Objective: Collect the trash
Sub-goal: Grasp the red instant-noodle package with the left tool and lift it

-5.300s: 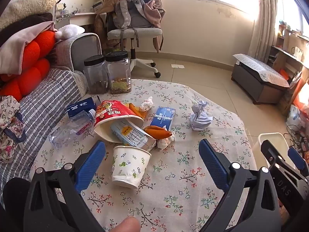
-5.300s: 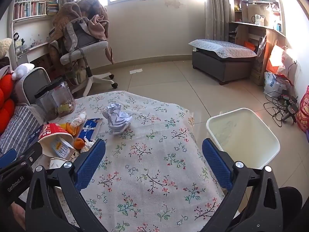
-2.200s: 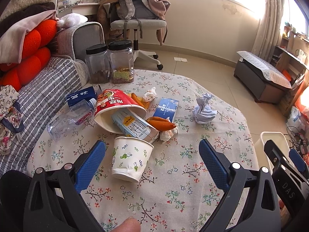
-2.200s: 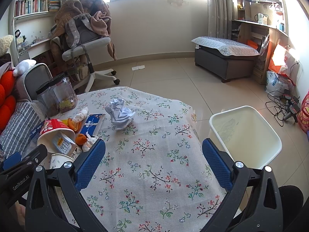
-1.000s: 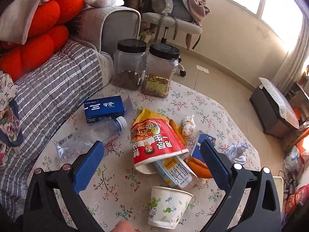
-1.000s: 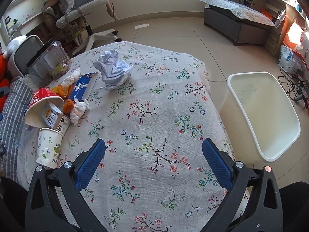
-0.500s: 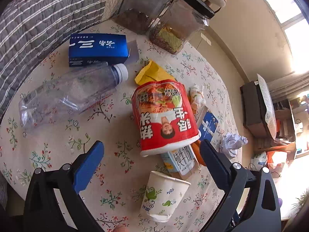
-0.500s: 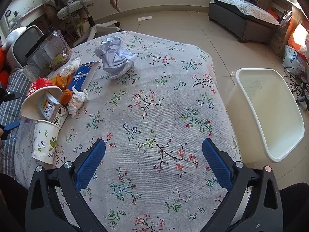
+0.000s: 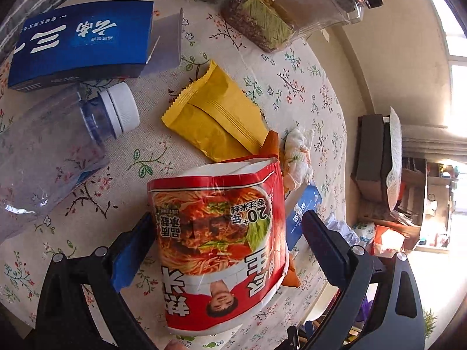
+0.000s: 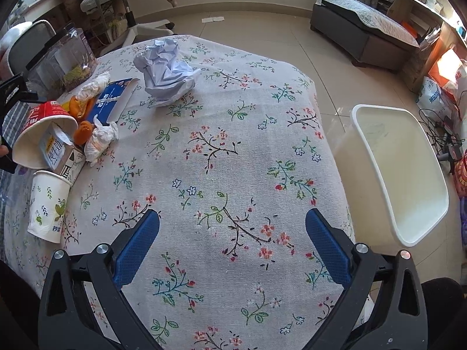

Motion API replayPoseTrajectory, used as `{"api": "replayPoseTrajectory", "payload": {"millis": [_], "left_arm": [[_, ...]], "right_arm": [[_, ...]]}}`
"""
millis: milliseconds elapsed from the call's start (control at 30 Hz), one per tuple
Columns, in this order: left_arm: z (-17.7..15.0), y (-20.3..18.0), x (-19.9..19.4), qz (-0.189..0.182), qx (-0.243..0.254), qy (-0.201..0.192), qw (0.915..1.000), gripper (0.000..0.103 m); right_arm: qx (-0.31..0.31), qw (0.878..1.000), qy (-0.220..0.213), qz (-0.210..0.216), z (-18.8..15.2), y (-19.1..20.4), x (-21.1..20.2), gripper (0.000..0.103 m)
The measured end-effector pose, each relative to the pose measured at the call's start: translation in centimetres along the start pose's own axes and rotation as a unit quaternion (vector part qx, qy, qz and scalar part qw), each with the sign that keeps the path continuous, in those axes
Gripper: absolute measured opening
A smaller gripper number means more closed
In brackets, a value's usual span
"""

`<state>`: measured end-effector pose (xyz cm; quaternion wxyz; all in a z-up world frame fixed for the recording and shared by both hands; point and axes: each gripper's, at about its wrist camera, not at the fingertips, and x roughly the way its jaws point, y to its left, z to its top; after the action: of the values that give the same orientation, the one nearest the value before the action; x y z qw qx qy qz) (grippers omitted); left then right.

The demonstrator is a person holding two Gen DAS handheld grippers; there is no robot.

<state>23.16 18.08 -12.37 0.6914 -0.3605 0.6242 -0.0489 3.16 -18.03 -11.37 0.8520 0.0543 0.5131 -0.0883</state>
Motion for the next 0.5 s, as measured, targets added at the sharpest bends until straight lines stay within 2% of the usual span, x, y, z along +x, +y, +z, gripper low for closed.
{"api": "replayPoseTrajectory", "payload": {"millis": [33, 167, 300, 400, 500], "left_arm": [[0.0, 0.1, 0.2, 0.000, 0.009, 0.000, 1.0000, 0.081], [-0.3, 0.1, -0.1, -0.007, 0.035, -0.010, 0.9993, 0.077], [-1.3, -0.9, -2.9, -0.027, 0.079, -0.061, 0.9946, 0.077], [-2.7, -2.1, -5.7, -0.033, 0.130, -0.122, 0.9835, 0.077], [-4.2, -3.4, -8.7, -0.036, 0.165, -0.200, 0.9650, 0.077]], "right_arm": [[-0.003, 1.000, 0.002, -0.003, -0.1, 0.2, 0.1, 0.096], [-0.013, 1.000, 0.006, -0.008, 0.0, 1.1, 0.4, 0.096], [-0.034, 0.999, -0.003, -0.002, 0.3, 2.6, -0.2, 0.096], [-0.055, 0.998, -0.016, 0.010, 0.8, 4.0, -1.0, 0.096], [-0.066, 0.997, -0.021, 0.028, 1.4, 5.3, -1.6, 0.096]]}}
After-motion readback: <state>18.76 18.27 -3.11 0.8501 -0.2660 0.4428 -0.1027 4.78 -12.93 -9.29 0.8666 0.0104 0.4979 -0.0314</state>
